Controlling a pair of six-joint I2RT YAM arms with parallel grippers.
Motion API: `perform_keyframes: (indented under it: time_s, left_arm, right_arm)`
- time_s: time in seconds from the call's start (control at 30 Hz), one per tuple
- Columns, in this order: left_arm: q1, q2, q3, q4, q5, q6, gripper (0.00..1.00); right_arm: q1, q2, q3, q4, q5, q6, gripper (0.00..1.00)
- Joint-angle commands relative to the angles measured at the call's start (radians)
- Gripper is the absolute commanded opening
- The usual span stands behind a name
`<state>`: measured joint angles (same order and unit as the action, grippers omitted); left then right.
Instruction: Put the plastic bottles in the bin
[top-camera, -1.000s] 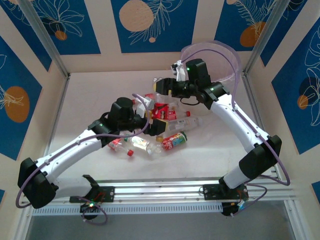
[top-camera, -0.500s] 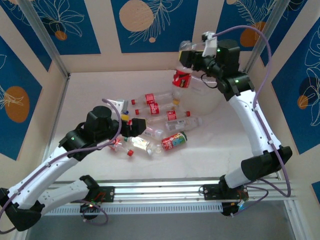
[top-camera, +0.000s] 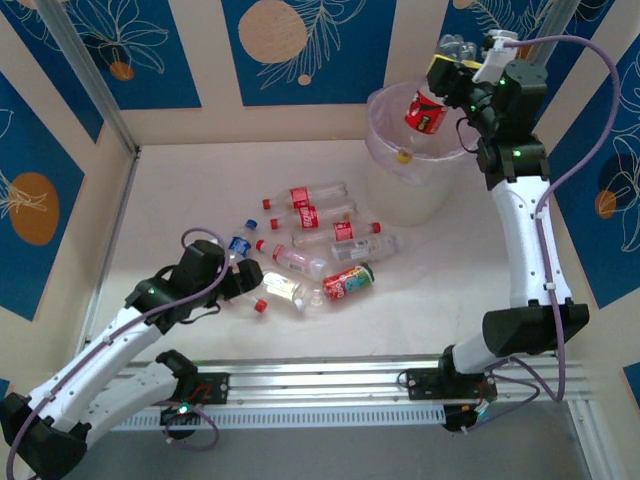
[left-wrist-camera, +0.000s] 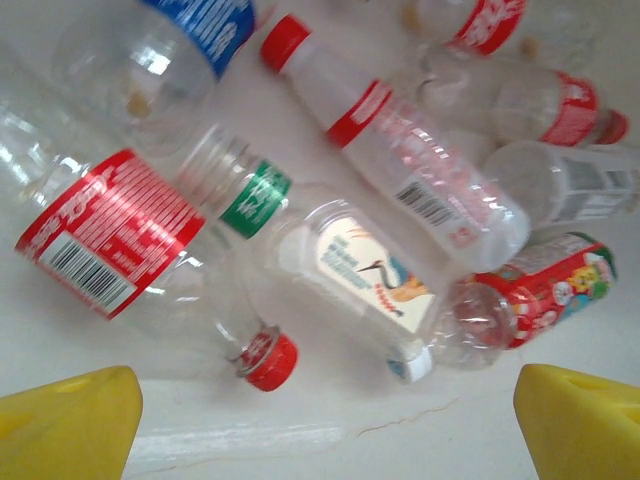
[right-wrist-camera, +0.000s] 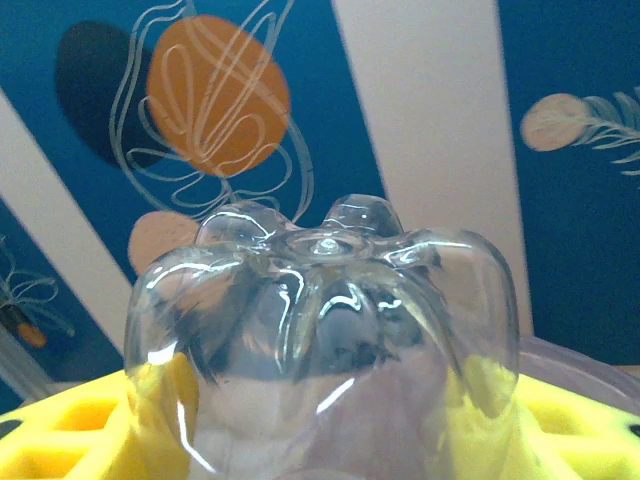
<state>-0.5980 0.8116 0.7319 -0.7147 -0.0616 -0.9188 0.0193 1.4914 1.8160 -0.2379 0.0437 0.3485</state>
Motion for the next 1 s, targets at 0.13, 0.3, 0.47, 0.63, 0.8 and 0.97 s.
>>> perform_keyframes:
  time_s: [0.13, 0.3, 0.47, 0.63, 0.8, 0.97]
  left_arm:
    - [0.021, 0.026, -0.068, 0.059, 0.000, -0.067, 0.96]
    - [0.026, 0.022, -0.097, 0.066, -0.006, -0.072, 0.97]
    - [0.035, 0.023, -0.137, 0.083, -0.011, -0.085, 0.96]
    - [0.041, 0.045, -0.172, 0.138, -0.004, -0.095, 0.92]
    - [0.044, 0.080, -0.175, 0.171, 0.005, -0.091, 0.91]
    - [0.053, 0.093, -0.185, 0.188, 0.006, -0.091, 0.89]
  right_arm:
    - [-0.113, 0.040, 0.091, 0.087, -0.138, 0.151, 0.61]
    - [-0.136, 0.061, 0.115, 0.113, -0.190, 0.222, 0.61]
    - [-0.106, 0.130, 0.163, 0.076, -0.117, 0.148, 0.61]
    - [-0.062, 0.206, 0.193, 0.035, -0.046, 0.044, 0.61]
    - [-0.023, 0.263, 0.207, -0.028, -0.016, -0.037, 0.61]
    - [0.019, 0.294, 0.164, -0.082, -0.004, -0.112, 0.61]
